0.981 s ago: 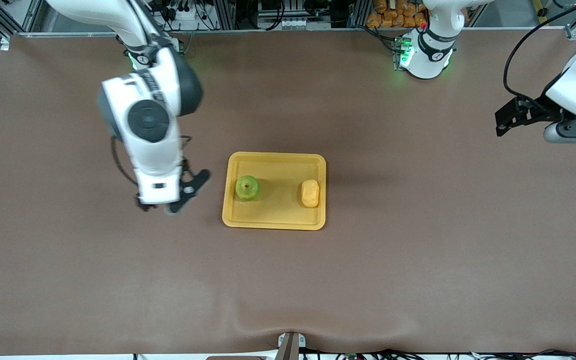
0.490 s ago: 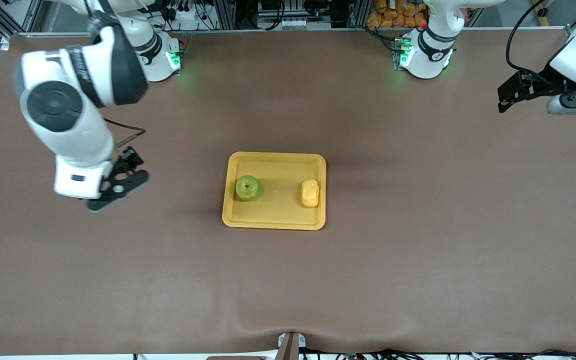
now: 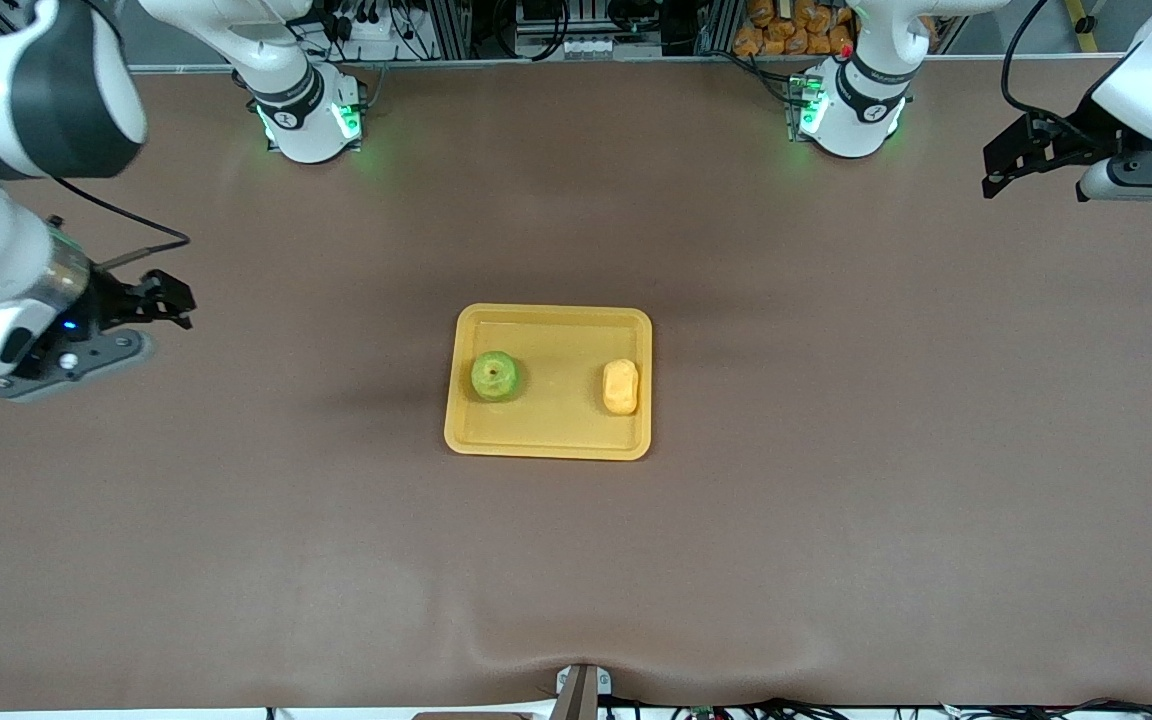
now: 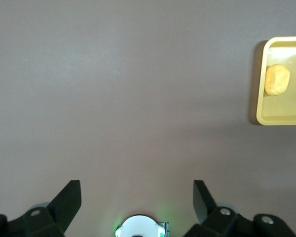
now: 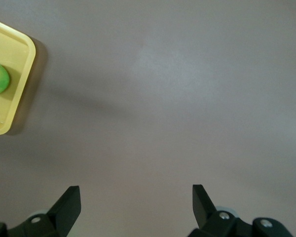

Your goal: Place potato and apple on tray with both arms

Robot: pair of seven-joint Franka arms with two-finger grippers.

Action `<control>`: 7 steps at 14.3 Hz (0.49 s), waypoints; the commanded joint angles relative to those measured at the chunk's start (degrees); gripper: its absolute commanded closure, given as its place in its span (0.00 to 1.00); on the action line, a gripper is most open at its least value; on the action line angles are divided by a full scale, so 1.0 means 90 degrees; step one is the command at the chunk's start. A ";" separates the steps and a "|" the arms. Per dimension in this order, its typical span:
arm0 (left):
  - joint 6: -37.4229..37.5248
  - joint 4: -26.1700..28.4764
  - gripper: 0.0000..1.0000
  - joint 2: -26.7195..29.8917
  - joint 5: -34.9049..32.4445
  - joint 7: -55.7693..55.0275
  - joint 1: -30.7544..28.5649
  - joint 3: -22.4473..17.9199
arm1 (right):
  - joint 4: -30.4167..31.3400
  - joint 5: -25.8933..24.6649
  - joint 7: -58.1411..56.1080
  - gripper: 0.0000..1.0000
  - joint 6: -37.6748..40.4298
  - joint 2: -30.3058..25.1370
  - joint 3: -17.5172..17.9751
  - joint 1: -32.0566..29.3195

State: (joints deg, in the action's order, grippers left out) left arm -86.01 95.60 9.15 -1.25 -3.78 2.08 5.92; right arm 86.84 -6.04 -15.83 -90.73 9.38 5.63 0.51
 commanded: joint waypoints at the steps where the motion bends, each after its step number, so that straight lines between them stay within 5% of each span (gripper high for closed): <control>1: 0.0094 -0.0026 0.00 -0.0011 0.0130 0.0108 -0.0055 -0.0052 | 0.0390 0.0397 0.0371 0.00 0.0003 -0.0436 0.0116 -0.0398; 7: 0.0182 -0.0222 0.00 -0.0206 0.0120 0.0010 -0.0065 -0.0061 | 0.0586 0.0583 0.1951 0.00 0.0149 -0.0886 0.0136 -0.0604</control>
State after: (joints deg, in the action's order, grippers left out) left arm -85.76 95.53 8.33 -1.21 -3.79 1.65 5.58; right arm 89.88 -2.35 -3.40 -89.45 4.07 5.70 -3.14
